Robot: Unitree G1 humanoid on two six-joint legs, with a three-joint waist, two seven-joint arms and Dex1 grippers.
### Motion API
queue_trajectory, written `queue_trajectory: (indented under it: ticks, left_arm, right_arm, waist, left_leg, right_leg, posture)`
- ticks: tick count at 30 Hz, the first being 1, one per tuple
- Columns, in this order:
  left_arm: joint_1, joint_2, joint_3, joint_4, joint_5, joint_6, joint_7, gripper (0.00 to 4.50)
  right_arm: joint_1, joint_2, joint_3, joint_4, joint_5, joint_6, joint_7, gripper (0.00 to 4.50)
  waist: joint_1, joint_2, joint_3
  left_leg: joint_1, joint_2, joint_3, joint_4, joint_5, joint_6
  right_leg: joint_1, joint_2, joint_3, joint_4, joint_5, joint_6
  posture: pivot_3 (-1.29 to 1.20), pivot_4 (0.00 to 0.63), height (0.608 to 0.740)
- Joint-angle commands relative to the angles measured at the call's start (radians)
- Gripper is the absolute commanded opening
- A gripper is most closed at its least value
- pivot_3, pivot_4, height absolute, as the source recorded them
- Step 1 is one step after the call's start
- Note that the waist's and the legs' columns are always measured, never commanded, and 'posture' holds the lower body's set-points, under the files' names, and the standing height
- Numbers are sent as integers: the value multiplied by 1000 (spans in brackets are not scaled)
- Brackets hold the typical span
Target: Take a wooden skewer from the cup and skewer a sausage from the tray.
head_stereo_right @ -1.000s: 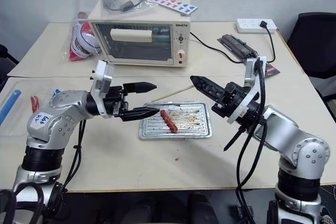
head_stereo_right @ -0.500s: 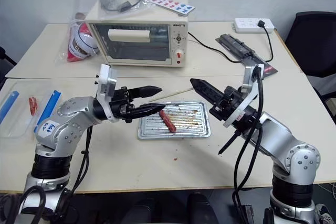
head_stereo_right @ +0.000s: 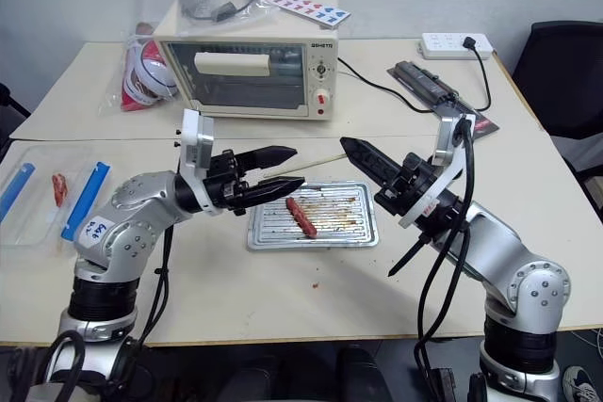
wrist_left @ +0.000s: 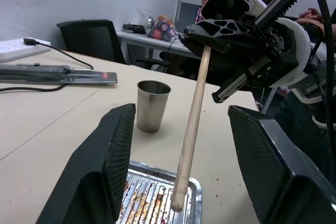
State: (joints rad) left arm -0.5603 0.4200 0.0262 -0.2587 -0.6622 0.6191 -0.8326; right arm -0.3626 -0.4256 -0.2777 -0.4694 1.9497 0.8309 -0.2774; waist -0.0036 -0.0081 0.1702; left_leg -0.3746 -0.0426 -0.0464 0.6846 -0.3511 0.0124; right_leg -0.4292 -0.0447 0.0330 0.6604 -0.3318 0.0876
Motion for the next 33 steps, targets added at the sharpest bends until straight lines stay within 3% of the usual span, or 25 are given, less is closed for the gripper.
queue_trajectory:
  ticks: [1,10,14,18,22,28,30,33]
  left_arm:
    - [-10,-4,5,-22,-20,-11,-3,1971]
    - [-29,-13,4,-7,-9,-13,11,23]
    - [-32,-14,2,-6,-7,-10,15,23]
    - [-29,-8,6,-6,-9,-10,12,0]
    - [-17,12,24,-13,-20,-2,14,0]
    - [25,77,79,-41,-42,33,22,0]
    - [58,136,105,-60,-41,53,10,0]
    - [129,257,170,-88,-57,81,-41,0]
  right_arm:
    - [-7,3,4,-30,23,-4,4,0]
    - [-1,5,15,-41,23,-9,8,0]
    - [-5,-1,17,-41,23,-12,5,0]
    - [-7,-3,20,-37,23,-8,5,808]
    - [-17,-86,19,-13,23,25,3,1803]
    - [-30,-350,32,6,-1,133,79,1803]
    - [-53,-408,70,-2,-76,158,115,1803]
    - [-134,-463,183,-44,-306,203,186,1803]
  waist:
    - [0,0,0]
    - [0,0,0]
    - [0,0,0]
    - [0,0,0]
    - [0,0,0]
    - [1,2,1]
    - [-1,1,1]
    - [-11,1,1]
  left_leg:
    - [0,0,0,0,0,0]
    - [0,0,0,0,0,0]
    - [0,0,0,0,0,0]
    - [0,0,0,0,0,0]
    - [0,0,0,0,0,0]
    - [0,0,0,0,0,0]
    - [0,0,0,0,0,0]
    - [0,1,1,-1,0,0]
  right_leg:
    - [0,0,0,0,0,0]
    - [0,0,0,0,0,0]
    - [0,0,0,-1,0,0]
    - [0,0,0,-1,0,0]
    - [0,0,0,0,0,0]
    - [0,0,0,-2,0,0]
    - [0,0,0,-2,0,0]
    - [0,1,1,-3,0,0]
  posture:
    - [0,150,740]
    - [0,150,740]
    - [0,150,740]
    - [0,150,740]
    - [0,150,740]
    - [0,150,740]
    - [0,150,740]
    - [0,150,740]
